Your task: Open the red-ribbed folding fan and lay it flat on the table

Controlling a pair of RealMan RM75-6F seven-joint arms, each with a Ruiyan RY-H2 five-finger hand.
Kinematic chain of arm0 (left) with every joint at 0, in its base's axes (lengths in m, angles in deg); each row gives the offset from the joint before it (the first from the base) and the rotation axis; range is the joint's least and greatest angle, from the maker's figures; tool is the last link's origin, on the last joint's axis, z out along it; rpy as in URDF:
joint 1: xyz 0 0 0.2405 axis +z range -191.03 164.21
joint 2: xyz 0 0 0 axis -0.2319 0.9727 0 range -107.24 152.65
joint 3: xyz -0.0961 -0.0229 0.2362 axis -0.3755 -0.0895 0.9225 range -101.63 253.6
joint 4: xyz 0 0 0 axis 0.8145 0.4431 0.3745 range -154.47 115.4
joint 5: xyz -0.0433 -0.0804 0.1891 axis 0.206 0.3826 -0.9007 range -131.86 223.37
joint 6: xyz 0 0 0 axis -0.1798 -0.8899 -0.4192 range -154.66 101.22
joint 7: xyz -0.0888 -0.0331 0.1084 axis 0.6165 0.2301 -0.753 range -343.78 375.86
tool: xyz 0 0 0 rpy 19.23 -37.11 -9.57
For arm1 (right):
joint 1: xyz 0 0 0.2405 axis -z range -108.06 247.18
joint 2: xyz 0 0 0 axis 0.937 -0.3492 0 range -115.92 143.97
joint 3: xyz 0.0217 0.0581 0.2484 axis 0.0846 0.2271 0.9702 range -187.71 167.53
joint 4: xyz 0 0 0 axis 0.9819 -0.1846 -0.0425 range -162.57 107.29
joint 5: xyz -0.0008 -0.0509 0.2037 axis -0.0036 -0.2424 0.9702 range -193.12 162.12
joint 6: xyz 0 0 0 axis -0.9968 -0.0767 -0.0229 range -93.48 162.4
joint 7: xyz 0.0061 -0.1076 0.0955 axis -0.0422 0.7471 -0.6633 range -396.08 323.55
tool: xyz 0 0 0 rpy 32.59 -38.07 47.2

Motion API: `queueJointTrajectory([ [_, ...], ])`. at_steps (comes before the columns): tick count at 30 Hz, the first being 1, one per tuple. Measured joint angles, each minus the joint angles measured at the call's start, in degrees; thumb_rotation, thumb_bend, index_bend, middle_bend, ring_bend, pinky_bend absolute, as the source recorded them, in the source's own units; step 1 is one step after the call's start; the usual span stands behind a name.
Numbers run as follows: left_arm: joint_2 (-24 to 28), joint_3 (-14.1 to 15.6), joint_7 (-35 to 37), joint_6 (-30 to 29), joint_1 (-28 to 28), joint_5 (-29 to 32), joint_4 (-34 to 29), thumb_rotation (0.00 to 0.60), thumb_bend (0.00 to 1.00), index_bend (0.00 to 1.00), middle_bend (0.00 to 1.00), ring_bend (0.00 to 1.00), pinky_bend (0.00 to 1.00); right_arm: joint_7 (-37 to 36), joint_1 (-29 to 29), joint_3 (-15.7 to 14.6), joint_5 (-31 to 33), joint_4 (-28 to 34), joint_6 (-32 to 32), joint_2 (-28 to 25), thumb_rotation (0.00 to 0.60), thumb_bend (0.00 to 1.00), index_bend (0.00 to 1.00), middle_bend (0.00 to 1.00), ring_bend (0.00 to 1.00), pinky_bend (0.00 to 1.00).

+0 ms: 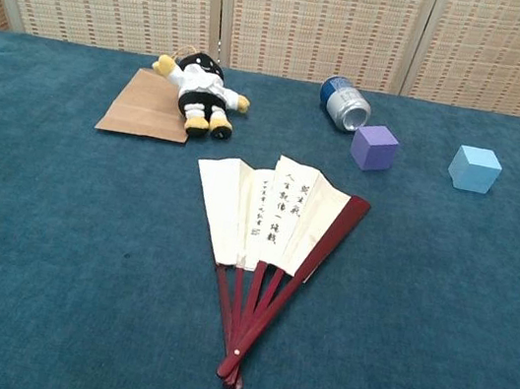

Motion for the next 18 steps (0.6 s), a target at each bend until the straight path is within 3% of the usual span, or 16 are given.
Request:
queueJointTrajectory([
  [8, -0.3, -0.3, 0.5, 0.4, 0.0, 0.7, 0.2, 0.600, 0.47, 0.00, 0.00, 0.00, 0.07, 1.9, -0.9, 0.6, 0.4, -0.7, -1.6, 1.9, 0.600, 0.09, 0.01, 0.00, 0.00, 0.00],
  [14, -0.8, -0.8, 2.9, 0.9, -0.1, 2.0, 1.0, 0.600, 0.47, 0.00, 0.00, 0.00, 0.07, 6.0, -5.0, 3.1, -0.8, -4.3, -5.3, 9.5, 0.600, 0.12, 0.12, 0.00, 0.00, 0.00],
  [18, -1.7, -1.2, 2.2, 2.6, -0.5, 3.2, 2.4, 0.600, 0.47, 0.00, 0.00, 0.00, 0.07, 11.6, -10.4, 5.7, -0.9, -7.2, -12.2, 16.3, 0.600, 0.12, 0.20, 0.00, 0.00, 0.00],
])
